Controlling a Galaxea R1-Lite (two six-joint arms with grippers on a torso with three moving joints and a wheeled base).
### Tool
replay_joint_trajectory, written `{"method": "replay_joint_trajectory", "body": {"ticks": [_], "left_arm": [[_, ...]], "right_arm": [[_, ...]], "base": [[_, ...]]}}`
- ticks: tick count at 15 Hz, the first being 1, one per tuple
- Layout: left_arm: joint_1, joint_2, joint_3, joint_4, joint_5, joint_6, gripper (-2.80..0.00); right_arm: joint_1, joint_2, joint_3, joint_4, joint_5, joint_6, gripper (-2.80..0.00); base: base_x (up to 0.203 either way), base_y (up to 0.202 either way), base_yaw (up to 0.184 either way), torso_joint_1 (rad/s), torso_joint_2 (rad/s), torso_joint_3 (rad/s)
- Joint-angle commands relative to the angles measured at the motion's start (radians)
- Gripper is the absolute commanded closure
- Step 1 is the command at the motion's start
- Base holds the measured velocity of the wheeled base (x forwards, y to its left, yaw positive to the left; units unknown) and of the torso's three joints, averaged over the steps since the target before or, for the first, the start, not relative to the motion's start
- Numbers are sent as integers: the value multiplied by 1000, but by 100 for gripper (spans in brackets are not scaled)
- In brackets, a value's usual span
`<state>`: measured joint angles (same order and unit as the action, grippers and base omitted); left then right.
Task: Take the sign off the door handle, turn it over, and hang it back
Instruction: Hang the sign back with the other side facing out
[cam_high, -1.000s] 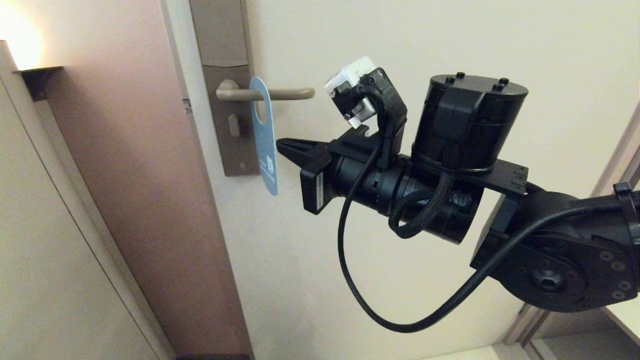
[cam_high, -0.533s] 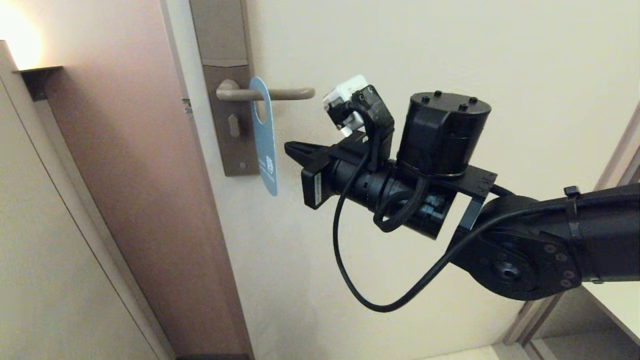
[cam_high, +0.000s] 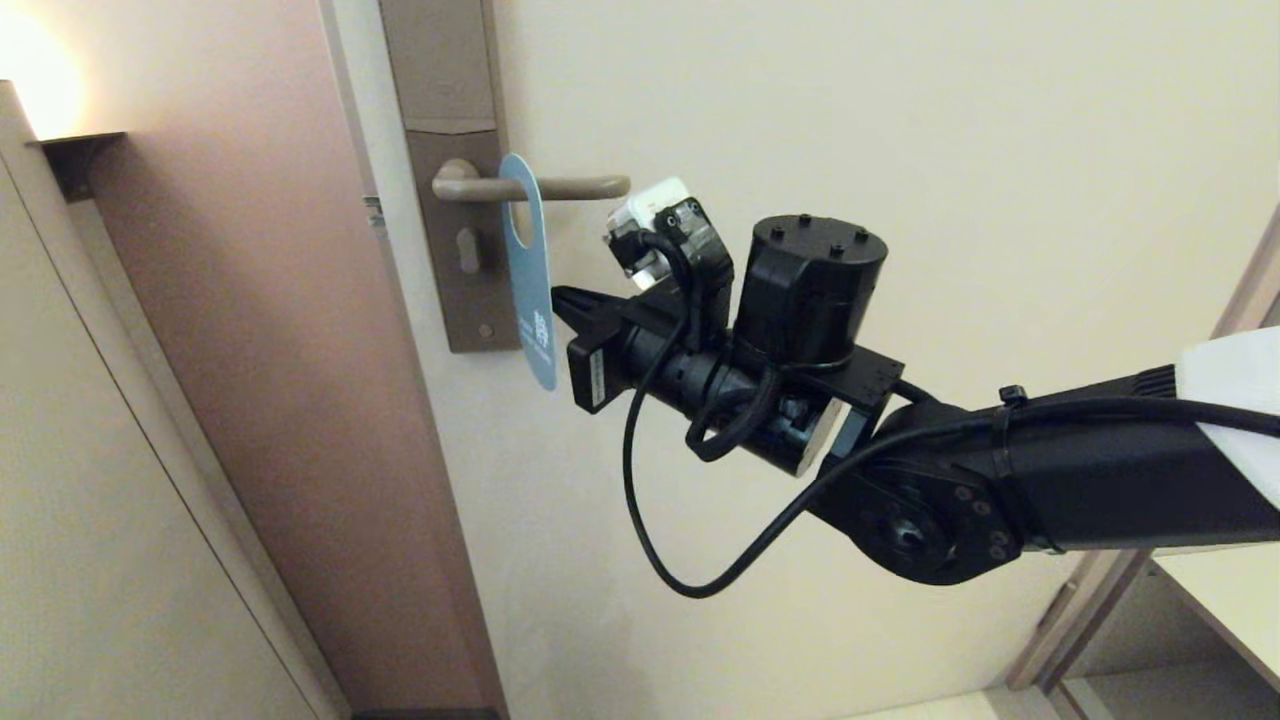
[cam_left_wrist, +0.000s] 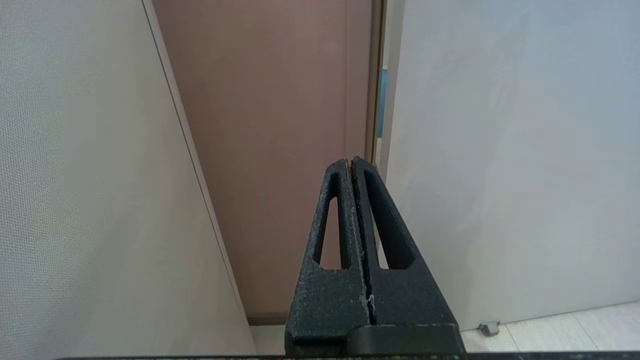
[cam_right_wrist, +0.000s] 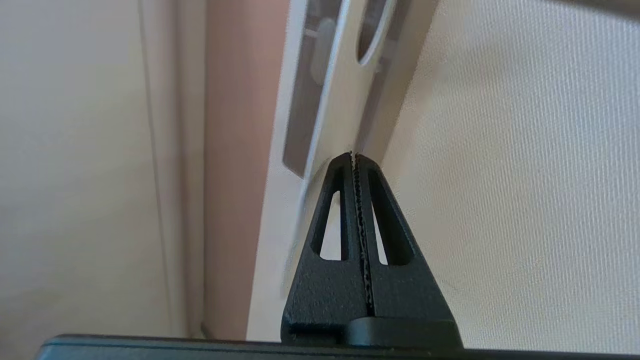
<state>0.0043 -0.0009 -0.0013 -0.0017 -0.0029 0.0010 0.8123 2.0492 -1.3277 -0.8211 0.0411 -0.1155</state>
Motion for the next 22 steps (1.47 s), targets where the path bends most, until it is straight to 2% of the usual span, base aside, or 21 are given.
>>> {"method": "replay_joint_trajectory", "body": {"ticks": [1,6,12,18,22], "left_arm": [[0,1,0,0,0,1,0],[0,1,0,-1,0,1,0],[0,1,0,-1,0,1,0],[0,1,0,0,0,1,0],[0,1,0,-1,0,1,0]], "right_arm": [[4,19,-5,-7,-9,-1,0],[49,15,-65,-7,-44,-3,0],[99,31,-66,-7,-69,-9,0],[99,102,-85,-90,-77,-46,0],[97,123,-118,-95,-92,-47,0]], "base": [[0,0,0,0,0,0],[0,0,0,0,0,0],[0,0,0,0,0,0],[0,0,0,0,0,0],[0,0,0,0,0,0]]}}
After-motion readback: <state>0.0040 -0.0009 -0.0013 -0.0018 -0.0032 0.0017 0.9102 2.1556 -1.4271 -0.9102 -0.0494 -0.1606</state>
